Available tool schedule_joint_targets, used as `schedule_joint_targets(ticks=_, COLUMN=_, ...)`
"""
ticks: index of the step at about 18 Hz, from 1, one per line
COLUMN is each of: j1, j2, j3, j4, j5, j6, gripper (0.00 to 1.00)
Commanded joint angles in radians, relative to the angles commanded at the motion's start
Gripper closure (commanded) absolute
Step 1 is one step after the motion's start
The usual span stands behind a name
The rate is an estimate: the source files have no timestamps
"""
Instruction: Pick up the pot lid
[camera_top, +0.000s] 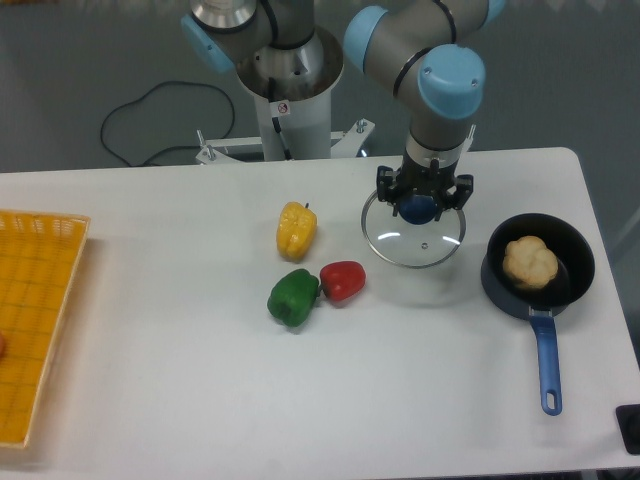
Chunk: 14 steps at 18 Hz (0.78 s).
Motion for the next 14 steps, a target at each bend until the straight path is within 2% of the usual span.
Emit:
schedule_joint_targets(ticks=4, j1=0.003, j2=-0.006, j3=0.028, j4=-0.014, j5=0.0, j6=0.0, gripper=0.62)
schedule_joint_targets(ticks=14, j1=0.029, j2=-0.008, j3=0.035, j4=-0.014, j5=0.0, j6=0.003, gripper=0.62)
